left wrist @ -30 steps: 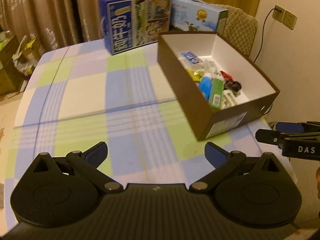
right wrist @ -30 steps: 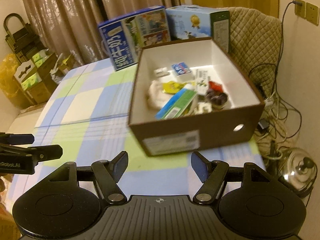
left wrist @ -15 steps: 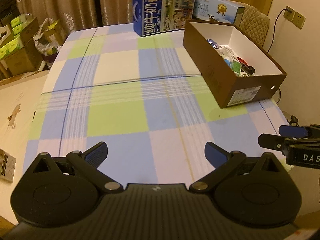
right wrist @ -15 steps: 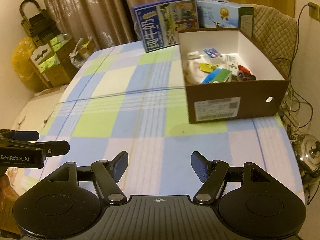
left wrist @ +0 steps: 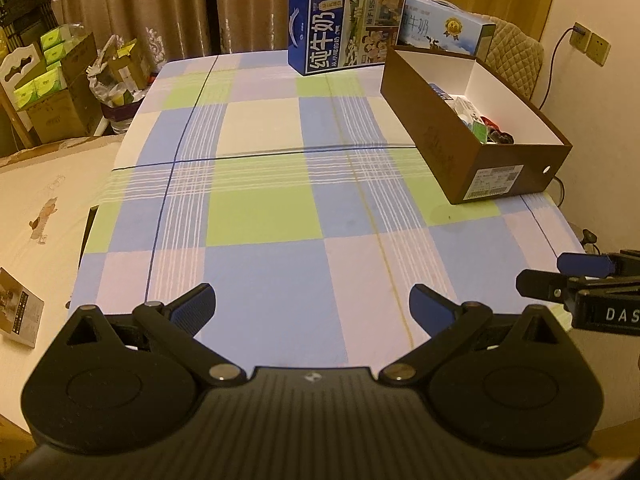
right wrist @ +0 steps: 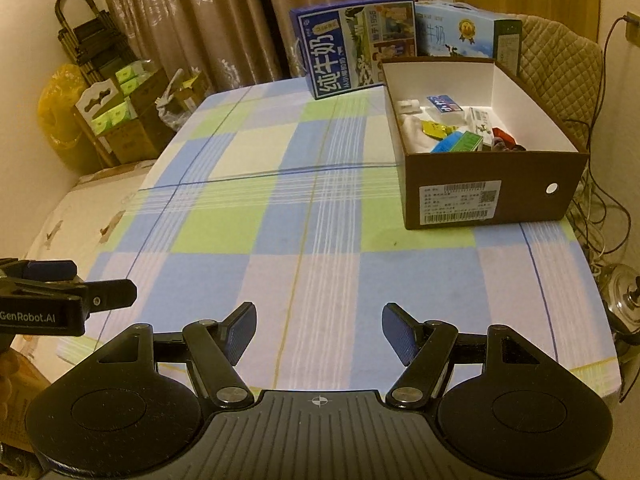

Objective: Organize objects

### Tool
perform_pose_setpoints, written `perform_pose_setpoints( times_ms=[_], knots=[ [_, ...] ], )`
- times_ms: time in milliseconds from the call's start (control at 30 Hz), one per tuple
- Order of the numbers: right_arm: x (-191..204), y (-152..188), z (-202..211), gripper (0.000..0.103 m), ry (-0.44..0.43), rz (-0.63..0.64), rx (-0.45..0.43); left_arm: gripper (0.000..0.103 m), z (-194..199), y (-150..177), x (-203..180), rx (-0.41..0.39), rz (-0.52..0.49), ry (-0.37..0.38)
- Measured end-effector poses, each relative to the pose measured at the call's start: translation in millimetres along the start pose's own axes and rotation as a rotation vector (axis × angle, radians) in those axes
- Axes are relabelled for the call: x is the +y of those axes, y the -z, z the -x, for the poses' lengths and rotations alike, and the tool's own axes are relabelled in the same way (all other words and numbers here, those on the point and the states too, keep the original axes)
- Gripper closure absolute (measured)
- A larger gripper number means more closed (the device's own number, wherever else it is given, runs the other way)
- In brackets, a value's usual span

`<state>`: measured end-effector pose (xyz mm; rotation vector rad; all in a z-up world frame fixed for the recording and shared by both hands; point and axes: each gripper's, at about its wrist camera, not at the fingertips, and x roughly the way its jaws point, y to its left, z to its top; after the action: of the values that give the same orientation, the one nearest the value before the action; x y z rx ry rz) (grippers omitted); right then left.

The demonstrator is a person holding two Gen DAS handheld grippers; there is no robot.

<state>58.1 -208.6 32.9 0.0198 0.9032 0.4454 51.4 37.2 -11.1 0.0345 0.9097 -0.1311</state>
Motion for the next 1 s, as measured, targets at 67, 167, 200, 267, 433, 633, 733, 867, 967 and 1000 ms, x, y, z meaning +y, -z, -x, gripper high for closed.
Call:
perform_pose_setpoints(
  times_ms=[67,167,200,267,433,633,733,867,967,1000],
  knots=[
    [1.4,0.6,1.4,0.036,-0.001,0.004,-0.003,0.001,1.3,2.1,0.1,-0.002,0.001,0.0],
    [2.7,0.8,2.6,0.036,-0.001,0.009,-0.006,0.001,2.6,3.8,0.0,-0.005,0.0,-0.003],
    [2.8,1.4,3.2,0.036,-0.002,0.008,-0.006,0.001,2.9,4.1,-0.2,-0.007,0.0,-0.003],
    [2.9,1.6,3.3,0.036,-0.001,0.009,-0.007,0.001,3.3,3.8,0.0,-0.009,0.003,-0.002],
    [3.3,1.5,5.0,0.036,0.0,0.008,-0.009,0.001,3.9,4.0,-0.4,-0.013,0.003,-0.002],
    [2.4,-0.4,5.8,0.036,0.002,0.006,-0.011,0.001,3.5,3.5,-0.8,-0.012,0.0,-0.002],
    [3.0,-1.1,5.3,0.036,-0.001,0.009,-0.011,0.001,2.8,2.4,-0.3,-0.011,0.0,-0.004],
    [4.3,-3.1,2.6,0.036,-0.005,0.012,-0.008,0.001,1.3,0.9,1.3,-0.011,0.003,-0.005],
    [4.9,-4.7,1.0,0.036,-0.005,0.011,-0.008,0.001,-0.2,-0.1,2.4,-0.009,0.004,-0.007],
    [5.4,-4.9,0.7,0.036,-0.005,0.011,-0.007,0.001,-0.5,-0.2,2.9,-0.009,0.004,-0.008]
  ],
)
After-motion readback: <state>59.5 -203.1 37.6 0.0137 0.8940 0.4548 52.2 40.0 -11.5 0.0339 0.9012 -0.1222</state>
